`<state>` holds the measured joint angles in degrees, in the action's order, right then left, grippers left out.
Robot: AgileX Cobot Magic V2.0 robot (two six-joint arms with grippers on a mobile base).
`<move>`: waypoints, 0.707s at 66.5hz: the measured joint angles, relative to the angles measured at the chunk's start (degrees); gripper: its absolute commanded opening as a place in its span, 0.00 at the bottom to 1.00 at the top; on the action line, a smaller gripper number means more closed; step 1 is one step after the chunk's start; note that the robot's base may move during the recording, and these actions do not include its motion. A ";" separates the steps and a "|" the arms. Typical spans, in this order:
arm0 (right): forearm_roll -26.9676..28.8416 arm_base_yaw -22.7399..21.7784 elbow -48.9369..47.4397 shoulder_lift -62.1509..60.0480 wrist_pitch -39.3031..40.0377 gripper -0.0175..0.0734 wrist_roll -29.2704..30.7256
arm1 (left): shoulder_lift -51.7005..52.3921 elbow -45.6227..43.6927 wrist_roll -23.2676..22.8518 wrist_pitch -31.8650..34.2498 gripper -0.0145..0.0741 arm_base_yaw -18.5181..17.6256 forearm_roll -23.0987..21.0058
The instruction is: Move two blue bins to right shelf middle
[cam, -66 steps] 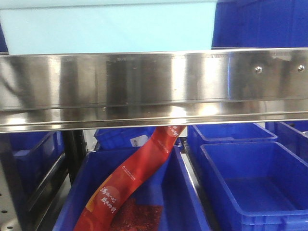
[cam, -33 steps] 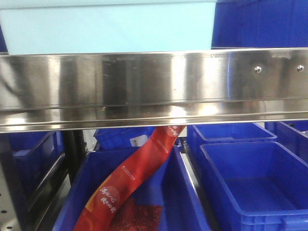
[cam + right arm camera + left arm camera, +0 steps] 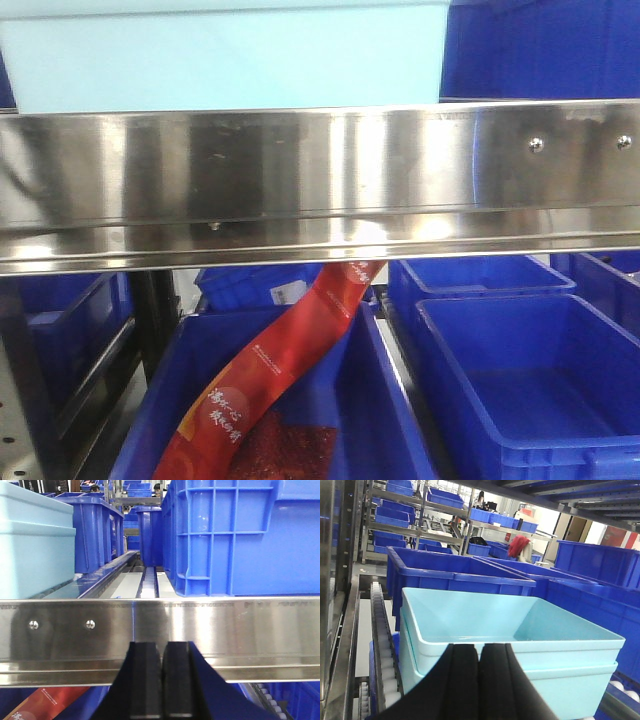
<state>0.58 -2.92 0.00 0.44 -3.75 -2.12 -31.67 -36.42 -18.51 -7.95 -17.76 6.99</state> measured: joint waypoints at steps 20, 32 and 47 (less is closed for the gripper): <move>0.00 0.00 0.00 0.00 0.00 0.01 0.00 | 15.37 16.27 7.25 0.73 0.04 5.88 -0.19; 0.00 0.00 0.00 0.00 0.00 0.01 0.00 | 22.76 27.25 14.20 1.27 0.04 10.74 -5.24; 0.00 0.00 0.00 0.00 0.00 0.01 0.00 | 29.88 35.30 15.13 7.25 0.04 11.35 -6.57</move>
<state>0.58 -2.92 0.00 0.44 -3.75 -2.12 -1.78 -1.11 -3.38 -0.70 -6.41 0.42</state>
